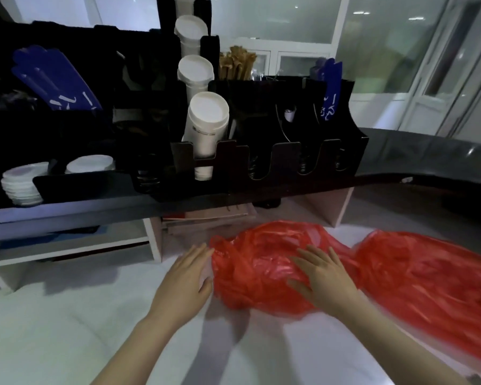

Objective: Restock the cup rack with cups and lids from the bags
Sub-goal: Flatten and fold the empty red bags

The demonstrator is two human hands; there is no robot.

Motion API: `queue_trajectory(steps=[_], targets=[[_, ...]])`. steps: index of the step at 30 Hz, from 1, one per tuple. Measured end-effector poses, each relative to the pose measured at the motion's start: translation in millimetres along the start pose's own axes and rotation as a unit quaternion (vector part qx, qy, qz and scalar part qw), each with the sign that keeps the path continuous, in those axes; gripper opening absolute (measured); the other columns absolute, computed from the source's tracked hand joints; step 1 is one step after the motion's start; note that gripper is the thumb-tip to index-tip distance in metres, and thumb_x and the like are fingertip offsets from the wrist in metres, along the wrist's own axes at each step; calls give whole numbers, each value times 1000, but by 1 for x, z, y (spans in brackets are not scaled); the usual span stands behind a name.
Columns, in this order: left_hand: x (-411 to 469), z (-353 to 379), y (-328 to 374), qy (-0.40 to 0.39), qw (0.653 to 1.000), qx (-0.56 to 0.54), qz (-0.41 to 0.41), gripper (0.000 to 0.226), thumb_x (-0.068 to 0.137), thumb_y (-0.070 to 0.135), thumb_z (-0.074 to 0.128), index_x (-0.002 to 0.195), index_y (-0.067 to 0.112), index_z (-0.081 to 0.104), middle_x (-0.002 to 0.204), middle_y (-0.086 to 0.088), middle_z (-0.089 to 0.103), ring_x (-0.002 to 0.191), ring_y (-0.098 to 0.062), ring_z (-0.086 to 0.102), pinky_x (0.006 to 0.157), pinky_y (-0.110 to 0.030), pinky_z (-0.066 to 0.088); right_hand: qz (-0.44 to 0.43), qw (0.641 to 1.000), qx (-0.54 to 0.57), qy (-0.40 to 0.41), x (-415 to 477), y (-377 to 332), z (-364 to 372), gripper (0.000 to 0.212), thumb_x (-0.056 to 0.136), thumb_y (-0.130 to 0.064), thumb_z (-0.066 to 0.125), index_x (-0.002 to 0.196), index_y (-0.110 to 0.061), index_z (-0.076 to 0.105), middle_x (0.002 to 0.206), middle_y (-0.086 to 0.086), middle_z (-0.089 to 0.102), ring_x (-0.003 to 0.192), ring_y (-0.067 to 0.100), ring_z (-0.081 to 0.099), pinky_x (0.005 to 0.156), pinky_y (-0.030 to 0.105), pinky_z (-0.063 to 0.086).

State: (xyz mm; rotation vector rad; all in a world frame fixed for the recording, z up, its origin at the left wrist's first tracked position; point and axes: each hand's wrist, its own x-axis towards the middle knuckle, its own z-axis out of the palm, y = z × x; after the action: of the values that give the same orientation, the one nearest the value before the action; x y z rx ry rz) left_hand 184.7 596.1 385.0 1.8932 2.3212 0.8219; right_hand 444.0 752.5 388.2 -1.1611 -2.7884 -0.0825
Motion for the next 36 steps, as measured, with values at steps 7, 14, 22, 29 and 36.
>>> queue_trajectory(steps=[7, 14, 22, 29, 36], targets=[[-16, 28, 18, -19, 999, -37, -11, 61, 91, 25, 54, 146, 31, 29, 152, 15, 26, 139, -2, 17, 109, -15, 9, 61, 981, -123, -135, -35, 60, 27, 86, 83, -53, 62, 150, -41, 9, 157, 5, -22, 144, 39, -17, 112, 61, -3], [-29, 42, 53, 33, 992, -68, -101, 67, 88, 17, 58, 147, 31, 28, 152, 17, 23, 141, -4, 20, 110, -19, 18, 92, 986, 138, -16, -20, 51, 10, 25, 94, -28, 45, 116, -24, 56, 109, 4, 68, 97, 30, 62, 80, 37, 49], [-62, 66, 115, 159, 952, -141, -221, 75, 88, 22, 64, 149, 23, 20, 154, 5, 24, 141, -12, 24, 110, -26, 21, 146, 800, 582, -17, -28, 59, -41, 25, 96, -33, 52, 88, -16, 67, 83, 3, 72, 76, 18, 67, 78, 40, 54], [-100, 97, 184, 64, 921, -326, -204, 90, 64, 55, 78, 137, 56, 25, 133, 34, 35, 119, 17, 40, 94, -14, 36, 214, 675, 692, -142, -59, 52, -43, 36, 97, -45, 47, 100, -15, 67, 96, 9, 72, 88, 25, 69, 74, 36, 56], [-101, 108, 214, 233, 903, -240, -269, 35, 84, 15, 68, 114, 32, 61, 95, 17, 68, 84, 0, 65, 76, -17, 51, -106, 685, 660, -291, -97, 73, -37, 59, 82, -23, 74, 132, -25, 43, 117, -10, 66, 111, 9, 61, 92, 25, 51]])
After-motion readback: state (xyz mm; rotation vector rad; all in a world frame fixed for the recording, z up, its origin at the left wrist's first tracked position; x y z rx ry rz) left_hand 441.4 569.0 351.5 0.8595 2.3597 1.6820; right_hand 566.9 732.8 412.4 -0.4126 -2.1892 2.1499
